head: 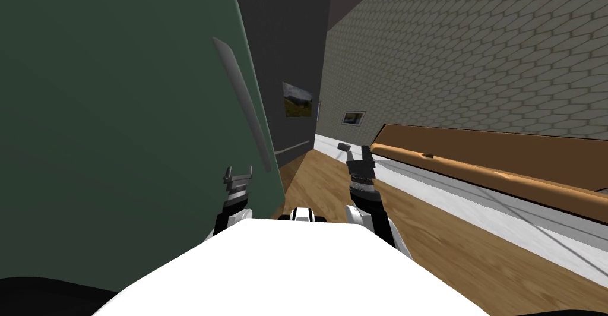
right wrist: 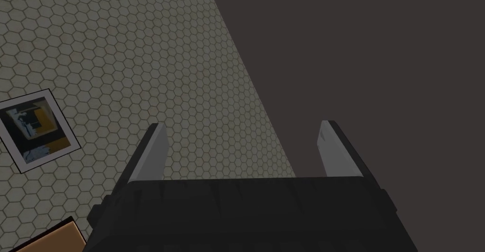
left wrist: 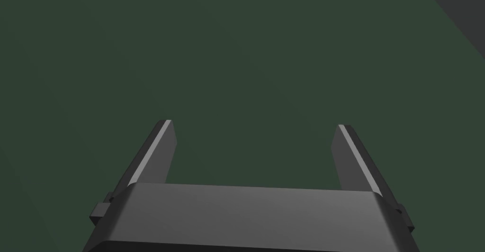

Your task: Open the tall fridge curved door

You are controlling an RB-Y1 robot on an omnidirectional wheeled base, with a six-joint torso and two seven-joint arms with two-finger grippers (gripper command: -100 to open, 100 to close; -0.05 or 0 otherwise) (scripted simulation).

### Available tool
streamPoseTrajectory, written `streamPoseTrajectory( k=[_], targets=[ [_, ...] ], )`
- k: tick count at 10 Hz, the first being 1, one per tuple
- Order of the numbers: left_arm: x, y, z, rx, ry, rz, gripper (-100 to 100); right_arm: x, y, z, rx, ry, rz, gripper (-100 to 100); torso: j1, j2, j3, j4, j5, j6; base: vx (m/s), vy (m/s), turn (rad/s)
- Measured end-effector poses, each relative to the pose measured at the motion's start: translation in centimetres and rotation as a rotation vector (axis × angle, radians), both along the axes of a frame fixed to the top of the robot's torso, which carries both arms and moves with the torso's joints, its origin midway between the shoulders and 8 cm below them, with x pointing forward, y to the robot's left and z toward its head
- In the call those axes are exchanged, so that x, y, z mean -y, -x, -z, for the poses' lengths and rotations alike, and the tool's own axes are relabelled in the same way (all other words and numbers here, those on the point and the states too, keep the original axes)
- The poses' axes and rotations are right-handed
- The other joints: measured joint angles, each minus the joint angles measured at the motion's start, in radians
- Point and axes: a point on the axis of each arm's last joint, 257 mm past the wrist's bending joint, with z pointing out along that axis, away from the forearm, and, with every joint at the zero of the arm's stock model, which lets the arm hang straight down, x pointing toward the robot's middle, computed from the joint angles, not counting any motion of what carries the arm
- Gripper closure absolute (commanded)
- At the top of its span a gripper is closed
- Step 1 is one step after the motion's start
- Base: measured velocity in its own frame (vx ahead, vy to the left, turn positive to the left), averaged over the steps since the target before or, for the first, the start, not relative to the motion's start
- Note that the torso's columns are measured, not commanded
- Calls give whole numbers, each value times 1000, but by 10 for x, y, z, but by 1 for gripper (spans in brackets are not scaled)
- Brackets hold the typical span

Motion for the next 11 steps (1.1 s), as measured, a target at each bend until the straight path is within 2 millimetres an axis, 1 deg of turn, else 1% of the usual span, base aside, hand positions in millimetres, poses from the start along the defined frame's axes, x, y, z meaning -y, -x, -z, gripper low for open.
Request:
streamPoseTrajectory(
  k=[2, 3, 4, 5, 7, 10, 11],
  targets=[
    [-18, 7, 19, -6, 65, -21, -100, 0, 0, 0, 0, 0, 0, 0, 0, -5, -3, -2, 1, 2, 168, -170, 53],
    [-23, 7, 32, -12, 100, -32, -100, 0, 0, 0, 0, 0, 0, 0, 2, -3, -2, -1, 1, 1, 153, -155, 34],
    [-30, 12, 43, -18, 132, -44, -100, 0, 0, 0, 0, 0, 0, 0, 3, 0, 0, 0, 1, 0, 155, -140, 90],
    [-38, 18, 50, -8, 158, -59, -100, 0, 0, 0, 0, 0, 0, 0, 4, -3, -1, -4, 5, 4, 124, -124, 49],
    [-51, 28, 64, -4, 214, -89, -100, 0, 0, 0, 0, 0, 0, 0, 4, -8, -3, -6, 7, 8, 82, -85, 39],
    [-64, 37, 75, 1, 255, -111, -100, 0, 0, 0, 0, 0, 0, 0, 3, -14, -6, -8, 8, 10, 61, -57, 20],
    [-68, 40, 82, -1, 272, -119, -100, 0, 0, 0, 0, 0, 0, 0, 2, -13, -6, -8, 8, 10, 86, -77, 43]
  ],
)
